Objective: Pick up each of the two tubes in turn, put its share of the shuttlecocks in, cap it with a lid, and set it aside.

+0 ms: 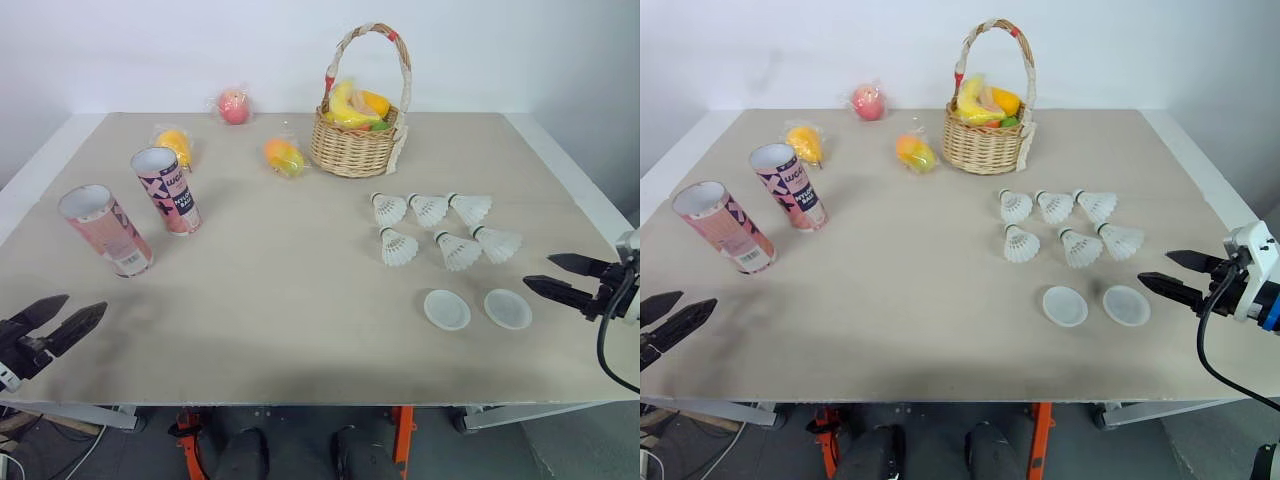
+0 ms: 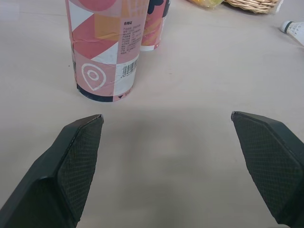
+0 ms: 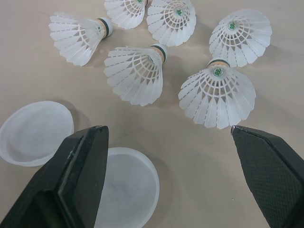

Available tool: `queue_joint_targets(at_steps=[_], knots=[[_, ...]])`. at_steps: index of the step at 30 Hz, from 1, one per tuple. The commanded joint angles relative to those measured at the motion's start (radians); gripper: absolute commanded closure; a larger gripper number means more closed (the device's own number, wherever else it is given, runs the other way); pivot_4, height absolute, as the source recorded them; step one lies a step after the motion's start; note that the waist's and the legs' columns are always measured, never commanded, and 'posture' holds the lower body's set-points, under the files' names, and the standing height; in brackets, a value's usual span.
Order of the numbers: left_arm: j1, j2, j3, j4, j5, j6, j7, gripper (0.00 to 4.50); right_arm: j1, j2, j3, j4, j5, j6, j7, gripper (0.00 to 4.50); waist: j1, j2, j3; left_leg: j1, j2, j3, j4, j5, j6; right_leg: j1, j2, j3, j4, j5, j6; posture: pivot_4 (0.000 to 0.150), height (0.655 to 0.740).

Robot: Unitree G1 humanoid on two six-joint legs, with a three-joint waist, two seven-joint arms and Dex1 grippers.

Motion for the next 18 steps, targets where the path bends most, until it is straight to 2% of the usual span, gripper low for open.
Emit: queue_joint_targets(at_steps=[1, 10, 13, 16, 18], knots=[[0.007, 0.009, 0.018, -0.024, 0.011, -0.014, 0.006, 0.0, 0.005, -0.001, -0.018, -0.05, 0.02, 0.011, 0.005, 0.1, 0.0, 0.0, 0.0, 0.0, 0.0, 0.0, 0.0, 0.0, 0.0, 0.0, 0.0, 0.0, 0.0, 0.0, 0.0, 0.15, 0.74], [0.027, -0.027, 0.022, -0.042, 0.026, -0.043, 0.037, 0.0, 0.02, 0.055, 0.008, -0.191, 0.044, 0.057, 0.01, 0.1, -0.001, 0.0, 0.0, 0.0, 0.0, 0.0, 0.0, 0.0, 0.0, 0.0, 0.0, 0.001, 0.0, 0.0, 0.0, 0.15, 0.74], [0.026, -0.059, 0.018, -0.05, 0.063, -0.085, 0.064, 0.0, -0.012, 0.077, 0.044, -0.261, 0.057, 0.081, 0.016, 0.1, -0.001, 0.0, 0.0, 0.0, 0.0, 0.001, 0.0, 0.0, 0.0, 0.0, 0.0, 0.001, 0.0, 0.001, 0.001, 0.15, 0.74], [0.008, -0.114, -0.026, -0.022, 0.18, -0.23, 0.101, 0.0, -0.071, 0.111, 0.111, -0.326, 0.063, 0.121, 0.036, 0.1, -0.004, 0.0, 0.0, 0.002, 0.001, 0.004, 0.0, 0.0, 0.0, 0.0, 0.0, 0.003, 0.0, 0.002, 0.001, 0.15, 0.74], [-0.003, -0.14, -0.033, -0.018, 0.174, -0.254, 0.097, 0.0, -0.093, 0.135, 0.154, -0.382, 0.071, 0.145, 0.05, 0.1, -0.002, -0.002, 0.001, 0.002, 0.002, 0.004, 0.0, 0.0, 0.0, 0.0, 0.002, 0.002, 0.0, 0.003, 0.0, 0.15, 0.74]])
